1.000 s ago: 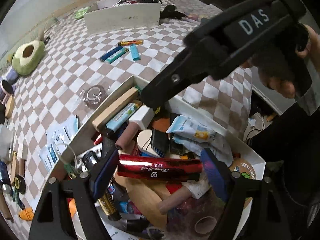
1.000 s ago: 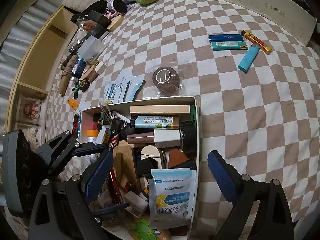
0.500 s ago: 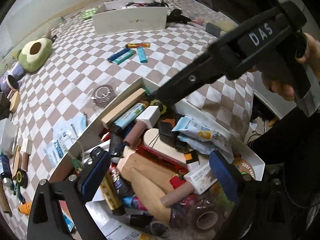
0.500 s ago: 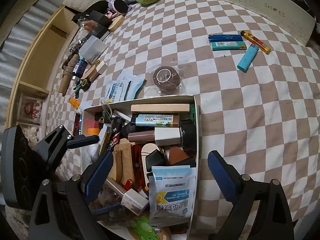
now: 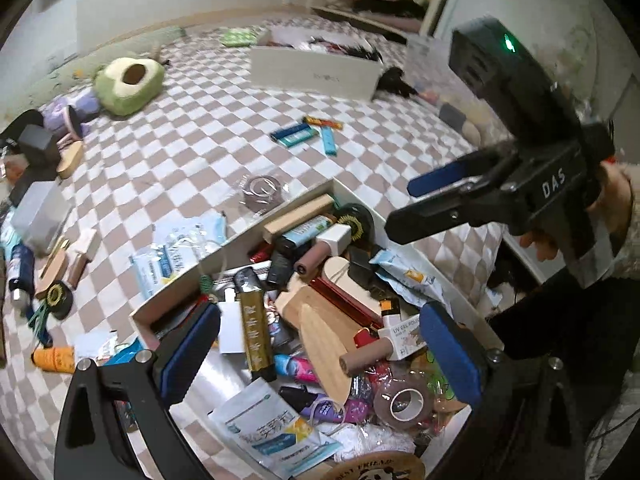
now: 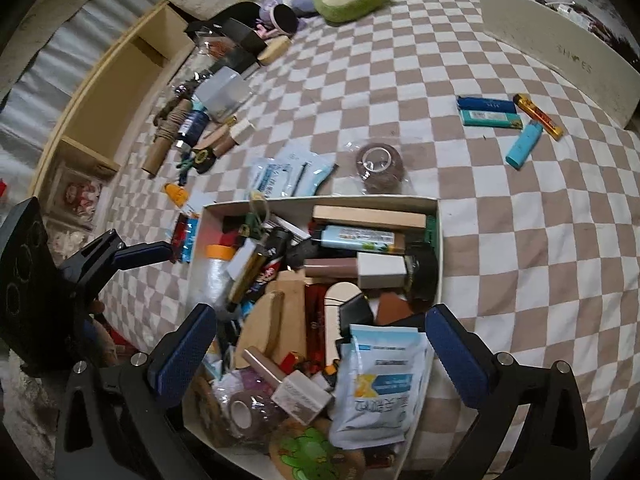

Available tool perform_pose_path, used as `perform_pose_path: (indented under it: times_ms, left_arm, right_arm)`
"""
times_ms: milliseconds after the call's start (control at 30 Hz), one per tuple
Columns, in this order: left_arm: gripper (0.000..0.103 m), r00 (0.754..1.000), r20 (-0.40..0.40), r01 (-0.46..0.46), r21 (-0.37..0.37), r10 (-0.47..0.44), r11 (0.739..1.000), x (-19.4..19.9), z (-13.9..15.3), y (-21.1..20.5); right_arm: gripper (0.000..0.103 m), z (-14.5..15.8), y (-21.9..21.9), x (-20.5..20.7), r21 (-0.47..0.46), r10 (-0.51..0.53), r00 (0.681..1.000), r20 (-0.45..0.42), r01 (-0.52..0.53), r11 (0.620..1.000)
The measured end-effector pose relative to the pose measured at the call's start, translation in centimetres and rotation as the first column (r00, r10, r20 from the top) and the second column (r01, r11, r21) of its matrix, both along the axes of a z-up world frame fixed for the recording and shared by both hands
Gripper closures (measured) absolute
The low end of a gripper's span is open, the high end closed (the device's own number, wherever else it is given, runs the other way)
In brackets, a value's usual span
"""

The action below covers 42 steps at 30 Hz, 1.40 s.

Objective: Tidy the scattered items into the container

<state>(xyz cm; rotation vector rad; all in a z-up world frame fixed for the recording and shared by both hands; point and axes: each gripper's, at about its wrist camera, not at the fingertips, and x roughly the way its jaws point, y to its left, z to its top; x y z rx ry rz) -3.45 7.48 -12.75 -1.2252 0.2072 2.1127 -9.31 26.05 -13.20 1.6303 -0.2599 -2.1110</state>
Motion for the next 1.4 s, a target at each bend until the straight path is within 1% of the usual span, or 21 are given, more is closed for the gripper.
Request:
perform_pose_path:
  times_ms: [100, 167, 267, 367, 433, 600, 700, 867, 1067, 1233, 1400]
  left_arm:
    - [0.000, 0.997, -0.043, -0.061, 0.026, 0.062, 0.998, 0.4, 1.1, -1.4]
    - [0.000, 0.993, -0.072, -0.096, 0.031, 0.098, 0.995, 0.6, 1.8, -2.0]
    - [0.000, 0.984, -0.104, -0.140, 0.034, 0.143, 0.990, 0.6, 2.6, -2.8]
    - [0.000, 0.976, -0.093, -0.193, 0.057, 0.197, 0.980, 0.5, 3.2, -3.9]
    - [0.000, 0.970, -0.078, -0.226, 0.082, 0.232, 0.971, 0.3, 3.5, -4.7]
    - [0.000, 0.952, -0.059, -0.291, 0.120, 0.299, 0.949, 0.3, 4.3, -6.0]
    - [0.000, 0.943, -0.056, -0.320, 0.129, 0.329, 0.939, 0.3, 4.5, -6.7]
    - [0.000, 0.927, -0.058, -0.362, 0.122, 0.371, 0.924, 0.2, 4.4, -7.4]
    - [0.000, 0.910, -0.042, -0.406, 0.120, 0.414, 0.906, -0.3, 4.3, -7.9]
    - [0.000, 0.895, -0.030, -0.441, 0.108, 0.446, 0.891, -0.8, 3.9, -8.1]
    - [0.000, 0.893, -0.030, -0.444, 0.096, 0.449, 0.891, -1.2, 3.8, -7.9]
  right_arm:
    - [0.000, 0.8, -0.4, 0.3, -0.007, -0.004, 0.999, -0.032, 0.003, 1.000]
    - [0.000, 1.3, -0.6, 0.5, -0.015, -0.012, 0.998, -0.058, 0.011, 1.000]
    - [0.000, 2.5, -1.1, 1.1, -0.035, -0.028, 0.990, -0.138, 0.024, 0.999]
    - [0.000, 3.7, -1.6, 1.8, -0.034, -0.028, 0.977, -0.210, 0.021, 0.999]
    - [0.000, 4.2, -2.0, 2.2, -0.020, -0.013, 0.971, -0.241, 0.009, 1.000]
    - [0.000, 4.7, -2.9, 2.8, 0.032, 0.020, 0.961, -0.276, -0.012, 0.999]
    - [0.000, 5.1, -3.1, 3.1, 0.071, 0.022, 0.947, -0.321, 0.001, 0.997]
    - [0.000, 6.0, -3.0, 3.4, 0.101, 0.005, 0.922, -0.387, 0.037, 0.994]
    - [0.000, 6.6, -2.7, 3.6, 0.128, 0.003, 0.904, -0.428, 0.057, 0.990]
    - [0.000, 6.7, -2.5, 3.6, 0.131, -0.004, 0.900, -0.436, 0.067, 0.989]
    - [0.000, 6.6, -2.3, 3.5, 0.131, -0.013, 0.901, -0.433, 0.077, 0.988]
